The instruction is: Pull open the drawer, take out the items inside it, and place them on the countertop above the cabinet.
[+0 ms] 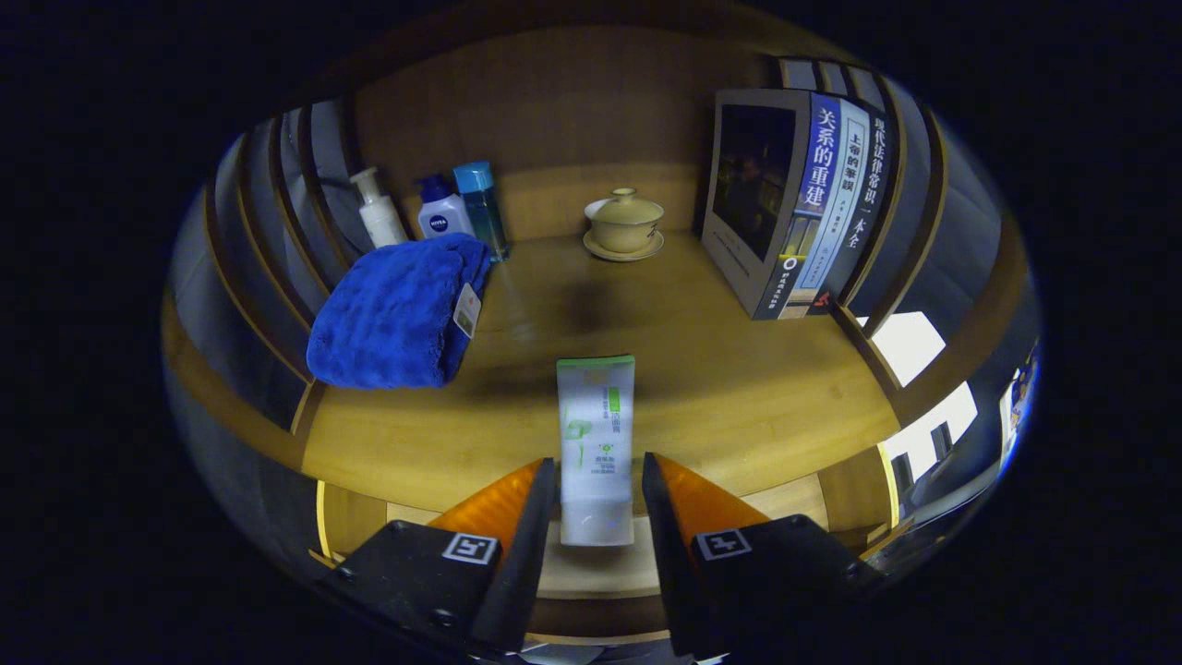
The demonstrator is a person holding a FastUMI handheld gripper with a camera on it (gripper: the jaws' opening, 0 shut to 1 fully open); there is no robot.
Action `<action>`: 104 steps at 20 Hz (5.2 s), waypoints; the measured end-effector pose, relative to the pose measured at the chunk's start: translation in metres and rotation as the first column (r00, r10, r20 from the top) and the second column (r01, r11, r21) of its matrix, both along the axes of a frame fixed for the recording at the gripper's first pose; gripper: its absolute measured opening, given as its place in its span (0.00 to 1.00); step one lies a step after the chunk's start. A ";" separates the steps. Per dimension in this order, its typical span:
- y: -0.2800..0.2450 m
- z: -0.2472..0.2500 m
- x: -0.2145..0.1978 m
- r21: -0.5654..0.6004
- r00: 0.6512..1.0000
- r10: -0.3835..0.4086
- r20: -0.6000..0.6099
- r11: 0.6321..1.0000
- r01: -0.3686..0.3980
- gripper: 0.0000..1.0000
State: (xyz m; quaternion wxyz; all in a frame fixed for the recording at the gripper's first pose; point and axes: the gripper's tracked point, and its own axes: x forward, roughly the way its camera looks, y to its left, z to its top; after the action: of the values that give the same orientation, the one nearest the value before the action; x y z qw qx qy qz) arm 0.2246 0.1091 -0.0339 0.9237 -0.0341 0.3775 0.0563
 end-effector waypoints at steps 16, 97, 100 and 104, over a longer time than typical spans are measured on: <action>0.007 0.043 -0.108 0.048 0.929 0.055 0.366 0.996 -0.078 0.99; -0.019 0.052 -0.077 0.117 0.867 -0.058 0.495 0.993 -0.001 0.96; -0.028 0.099 -0.086 0.146 0.836 -0.077 0.543 0.989 -0.003 0.96; -0.043 0.143 -0.104 0.149 0.805 -0.097 0.585 0.989 0.010 0.96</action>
State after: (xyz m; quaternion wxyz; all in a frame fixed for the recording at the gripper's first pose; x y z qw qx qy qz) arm 0.1202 0.0658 0.1090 0.9965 0.0249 0.0675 0.0429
